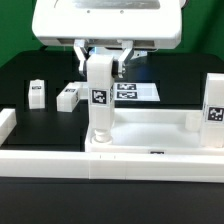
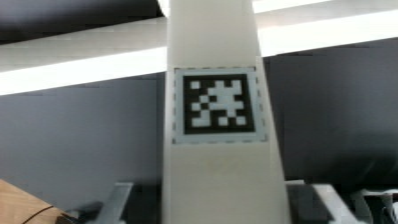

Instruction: Assemble desk

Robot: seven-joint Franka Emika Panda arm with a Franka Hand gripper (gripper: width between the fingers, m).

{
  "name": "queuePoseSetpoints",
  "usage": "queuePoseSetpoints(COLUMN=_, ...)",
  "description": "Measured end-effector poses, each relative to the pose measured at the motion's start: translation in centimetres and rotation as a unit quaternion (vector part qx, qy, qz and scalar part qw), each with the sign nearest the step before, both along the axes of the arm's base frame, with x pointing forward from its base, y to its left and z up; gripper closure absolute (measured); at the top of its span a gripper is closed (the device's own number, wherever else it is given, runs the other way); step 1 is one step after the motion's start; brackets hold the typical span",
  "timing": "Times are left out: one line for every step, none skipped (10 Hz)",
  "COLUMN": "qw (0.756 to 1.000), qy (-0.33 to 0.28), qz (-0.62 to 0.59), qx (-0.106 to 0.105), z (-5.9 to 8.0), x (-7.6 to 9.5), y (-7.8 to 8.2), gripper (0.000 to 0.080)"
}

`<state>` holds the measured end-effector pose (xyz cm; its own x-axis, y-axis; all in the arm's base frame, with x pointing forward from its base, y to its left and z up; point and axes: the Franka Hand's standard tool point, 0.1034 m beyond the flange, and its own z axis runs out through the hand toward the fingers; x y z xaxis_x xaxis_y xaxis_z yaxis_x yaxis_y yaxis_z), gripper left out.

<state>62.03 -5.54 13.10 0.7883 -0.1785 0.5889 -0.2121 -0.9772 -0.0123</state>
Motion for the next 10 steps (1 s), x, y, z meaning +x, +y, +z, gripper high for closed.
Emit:
queuePoseSetpoints(qw=1.000, qy=-0.003, qz=-0.001, qx=-0.002, z=-0.03, x=-0.13, y=-0.10, gripper=0.0509)
queuePoseSetpoints(qw=1.000, qy=-0.012, qz=-0.003, qx=-0.009, z=-0.13, x=-0.46, y=-0.36, gripper=0.0509)
queuePoseSetpoints(qw=1.000, qy=-0.012, qz=-0.003, qx=-0.009, z=-0.12, x=-0.47, y=-0.37, gripper=0.0509)
queuePoseSetpoints(qw=1.000, qy=-0.012, qz=-0.003, qx=-0.009, z=-0.13, x=-0.47, y=-0.33, gripper=0.0509)
queuePoseSetpoints(qw=1.000, qy=-0.013, qz=-0.003, qx=-0.009, z=-0.13, x=-0.46, y=-0.29, gripper=0.0509)
queuePoseSetpoints(qw=1.000, qy=-0.013, qz=-0.003, qx=-0.009, z=-0.13, x=-0.46, y=-0.29, gripper=0.0509)
queuePoseSetpoints(qw=1.000, qy=-0.012, qz=-0.002, qx=-0.009, z=-0.14, x=-0.41, y=-0.16, gripper=0.0509)
queuePoseSetpoints(qw=1.000, qy=-0.011, qz=0.000, qx=-0.008, z=-0.21, x=-0.36, y=0.01, gripper=0.0509)
queuePoseSetpoints(qw=1.000, qy=-0.011, qz=0.000, qx=-0.008, z=-0.25, x=-0.26, y=0.07, gripper=0.0509)
queuePoseSetpoints(qw=1.000, qy=-0.010, qz=0.001, qx=-0.008, z=-0.43, x=-0.25, y=0.18, gripper=0.0509)
